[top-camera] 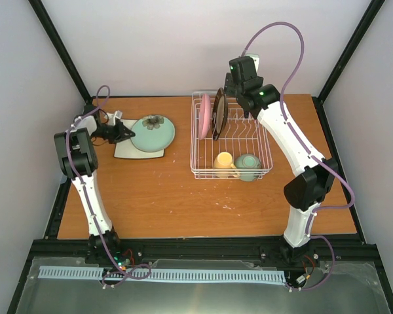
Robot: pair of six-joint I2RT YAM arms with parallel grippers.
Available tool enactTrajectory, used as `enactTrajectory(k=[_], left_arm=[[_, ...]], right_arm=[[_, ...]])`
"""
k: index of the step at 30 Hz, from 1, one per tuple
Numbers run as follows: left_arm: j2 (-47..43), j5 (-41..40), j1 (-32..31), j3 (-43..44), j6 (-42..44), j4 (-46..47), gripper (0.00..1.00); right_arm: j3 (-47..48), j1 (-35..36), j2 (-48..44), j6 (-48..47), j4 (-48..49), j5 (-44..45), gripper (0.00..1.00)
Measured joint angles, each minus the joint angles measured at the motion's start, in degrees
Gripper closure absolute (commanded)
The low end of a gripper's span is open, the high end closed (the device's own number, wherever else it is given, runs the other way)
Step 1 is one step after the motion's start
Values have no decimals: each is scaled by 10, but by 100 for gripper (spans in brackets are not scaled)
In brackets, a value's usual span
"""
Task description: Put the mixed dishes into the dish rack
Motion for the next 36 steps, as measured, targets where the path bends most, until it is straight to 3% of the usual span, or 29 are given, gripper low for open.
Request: enactTrajectory(k=[12,19,29,36], left_arm=[[0,51,3,6,4,-7,99],[0,85,22,31,22,-11,99],[-48,156,52,76,14,-3,99],[-190,174,49,2,-66,113,99]], right_arm=[[0,0,0,-2,1,-17,27],[-5,0,0,-17,37,-83,28],[26,0,52,-54,94,-296,31],[233,0,206,-70,37,-530,34]])
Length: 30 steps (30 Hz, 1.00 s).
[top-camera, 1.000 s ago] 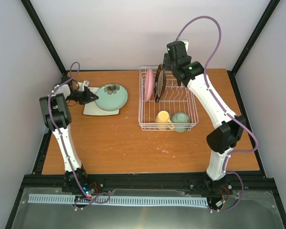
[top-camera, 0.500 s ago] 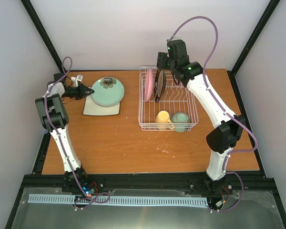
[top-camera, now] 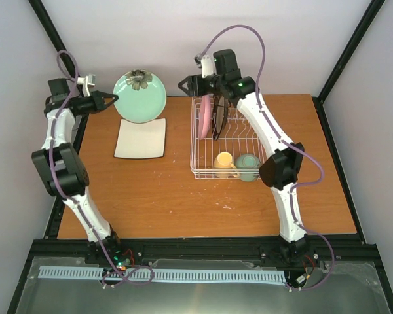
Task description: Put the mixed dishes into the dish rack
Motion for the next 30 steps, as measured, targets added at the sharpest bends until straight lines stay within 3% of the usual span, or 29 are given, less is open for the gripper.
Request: enactTrajectory(k=[7,19,27,30], left_arm=[[-122,23,-10,-60,-55,66,99],[-137,1,-45,-84,-56,45,99],[-136,2,-67,-81,-69,51,99],[-134,2,-90,-73,-75,55,99]], right_arm=[[7,0,39,16,-28,-149,31],[-10,-1,41,85,47,-328,35],[-11,-1,60,107,66,-362,42],[-12,-1,67,119,81,-368,55]])
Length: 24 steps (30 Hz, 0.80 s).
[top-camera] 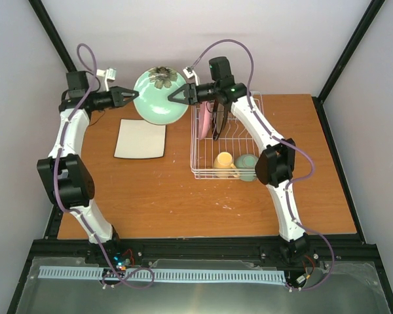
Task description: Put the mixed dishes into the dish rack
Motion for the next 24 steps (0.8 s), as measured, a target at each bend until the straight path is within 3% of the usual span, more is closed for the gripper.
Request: enactTrajectory(k=[3,5,8,11,12,13,15,18,20,24], left_arm=[[7,-7,-22,13,-3,3,99],[12,-1,-26,20,-2,7,99],[15,-14,-37,33,1,5,90],[26,-15,-39,42,4,-4,65],[30,-17,-40,50,4,-10,49],[33,-22,-42,57,8,-17,46],[41,-36,-45,79,18,-41,45],[53,-83,-50,116,39,-73,52],[54,-129,-50,130,49,-78,51],[28,-238,-46,125,52,-56,37]], right_arm=[[0,-2,2,15,11,-3,96],[0,-7,2,28,13,4,97],[-3,-17,6,30,11,27,97],[-3,-16,4,16,3,41,97],[-5,-14,4,10,-2,47,97],[-8,-11,4,4,-7,54,97],[-14,-5,4,-7,-18,68,97],[-25,1,4,-18,-26,87,97],[-34,3,1,-25,-37,104,97],[-38,3,-2,-34,-59,146,97]])
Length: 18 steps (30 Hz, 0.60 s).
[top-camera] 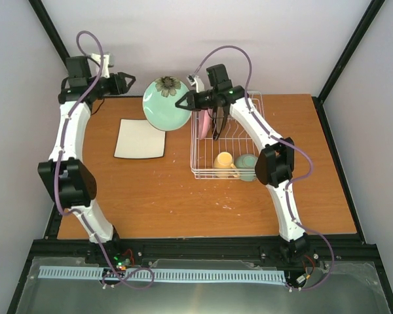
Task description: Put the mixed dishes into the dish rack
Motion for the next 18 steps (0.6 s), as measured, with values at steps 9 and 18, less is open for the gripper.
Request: enactTrajectory(k=[9,18], left_arm=[[-172,-306,2,-87,13,110,27],[-177,-500,23,-171,37,141,25]], right_arm=[[25,-6,-64,-54,-52,219,97],[-136,-70,-298,-73,-4,465,97]])
